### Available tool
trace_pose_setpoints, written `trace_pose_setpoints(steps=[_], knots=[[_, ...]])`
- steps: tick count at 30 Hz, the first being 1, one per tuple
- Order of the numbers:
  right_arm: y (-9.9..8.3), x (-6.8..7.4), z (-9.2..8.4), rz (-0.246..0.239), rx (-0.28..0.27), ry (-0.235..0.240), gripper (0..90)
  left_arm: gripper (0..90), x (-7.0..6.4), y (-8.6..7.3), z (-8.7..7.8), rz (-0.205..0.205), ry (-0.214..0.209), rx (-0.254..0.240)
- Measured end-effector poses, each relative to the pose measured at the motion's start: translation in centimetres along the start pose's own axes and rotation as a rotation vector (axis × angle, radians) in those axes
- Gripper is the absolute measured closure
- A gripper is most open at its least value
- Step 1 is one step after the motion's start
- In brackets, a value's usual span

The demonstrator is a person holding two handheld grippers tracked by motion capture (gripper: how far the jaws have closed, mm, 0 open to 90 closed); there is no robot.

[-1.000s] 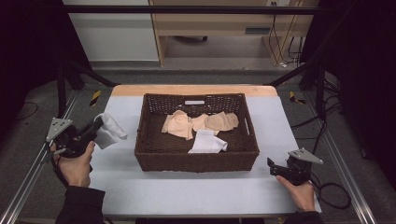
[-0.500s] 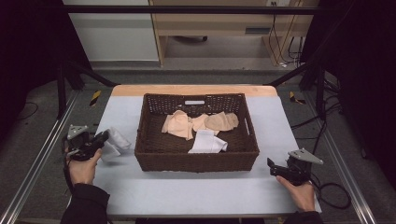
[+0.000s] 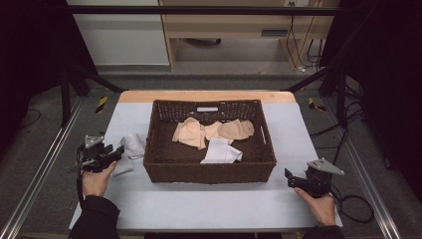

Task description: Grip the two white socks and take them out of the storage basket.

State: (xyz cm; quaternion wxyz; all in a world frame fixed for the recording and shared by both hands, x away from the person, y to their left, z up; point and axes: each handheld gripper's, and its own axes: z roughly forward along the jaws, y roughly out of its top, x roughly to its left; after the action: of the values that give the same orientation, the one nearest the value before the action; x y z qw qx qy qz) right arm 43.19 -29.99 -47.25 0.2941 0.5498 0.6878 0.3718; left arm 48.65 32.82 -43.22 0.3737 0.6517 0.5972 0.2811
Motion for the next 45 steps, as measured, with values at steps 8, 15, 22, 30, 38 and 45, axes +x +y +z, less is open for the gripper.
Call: trace_pose_setpoints(steps=[8,15,22,30,38,45], knots=[[0.0,0.0,-0.1,0.000,-0.003,0.000,10.0,39.9,-0.1,1.4,-1.8,-0.038,-0.031,-0.083],[0.0,0.0,-0.1,-0.001,-0.003,-0.001,10.0,41.0,-1.6,2.8,-3.5,-0.029,-0.091,-0.156],[0.0,0.0,0.0,0.002,-0.002,-0.003,10.0,41.4,-4.4,4.1,-4.9,0.038,-0.136,-0.218],[0.0,0.0,-0.1,0.002,-0.003,-0.002,10.0,42.7,-6.4,4.6,-5.3,0.088,-0.168,-0.239],[0.0,-0.1,-0.1,0.003,-0.005,-0.005,10.0,43.0,-8.2,5.8,-6.2,0.119,-0.235,-0.266],[0.0,0.0,-0.1,0.001,-0.001,-0.008,10.0,41.6,-11.4,7.3,-5.9,0.153,-0.274,-0.289]])
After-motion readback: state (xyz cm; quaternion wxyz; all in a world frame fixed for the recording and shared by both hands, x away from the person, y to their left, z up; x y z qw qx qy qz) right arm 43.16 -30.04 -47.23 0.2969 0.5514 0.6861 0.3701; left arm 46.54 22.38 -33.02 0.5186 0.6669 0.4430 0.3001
